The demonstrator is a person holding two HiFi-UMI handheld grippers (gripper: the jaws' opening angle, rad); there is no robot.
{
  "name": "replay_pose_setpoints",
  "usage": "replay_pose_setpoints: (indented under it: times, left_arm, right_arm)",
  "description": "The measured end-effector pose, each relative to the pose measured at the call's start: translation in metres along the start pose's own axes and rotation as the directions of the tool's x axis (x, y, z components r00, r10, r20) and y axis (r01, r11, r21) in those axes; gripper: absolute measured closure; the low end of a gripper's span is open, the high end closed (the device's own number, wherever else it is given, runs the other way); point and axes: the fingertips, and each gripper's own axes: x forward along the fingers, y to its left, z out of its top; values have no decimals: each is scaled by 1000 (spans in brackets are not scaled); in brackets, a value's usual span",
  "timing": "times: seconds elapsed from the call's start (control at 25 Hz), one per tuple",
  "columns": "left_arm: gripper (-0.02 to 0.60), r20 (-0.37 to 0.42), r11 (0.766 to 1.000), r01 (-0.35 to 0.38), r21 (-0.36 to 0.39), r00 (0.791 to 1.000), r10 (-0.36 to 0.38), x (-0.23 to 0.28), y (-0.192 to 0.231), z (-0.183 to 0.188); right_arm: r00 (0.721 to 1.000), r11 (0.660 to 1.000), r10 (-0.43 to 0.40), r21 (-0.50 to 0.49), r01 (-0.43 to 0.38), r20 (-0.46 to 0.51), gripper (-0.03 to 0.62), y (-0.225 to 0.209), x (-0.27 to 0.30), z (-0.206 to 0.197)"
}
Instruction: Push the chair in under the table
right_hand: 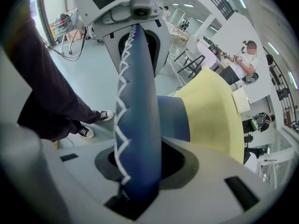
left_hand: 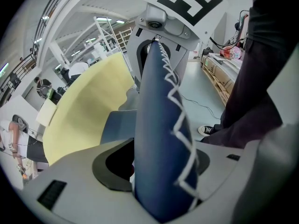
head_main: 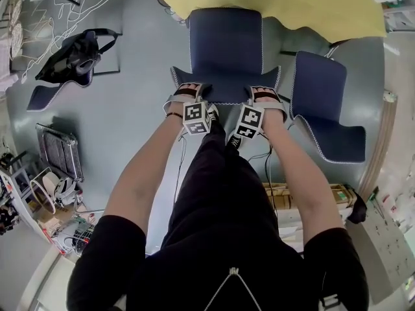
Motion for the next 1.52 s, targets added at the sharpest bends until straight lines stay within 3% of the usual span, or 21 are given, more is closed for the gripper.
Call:
replay_pose_setpoints:
  times: [1.52]
  left_arm:
    - [341, 15, 999, 7, 39, 1000, -8, 35, 159, -11]
  right_arm:
    - [1000, 999, 10, 43, -10, -1, 454, -149, 50, 6]
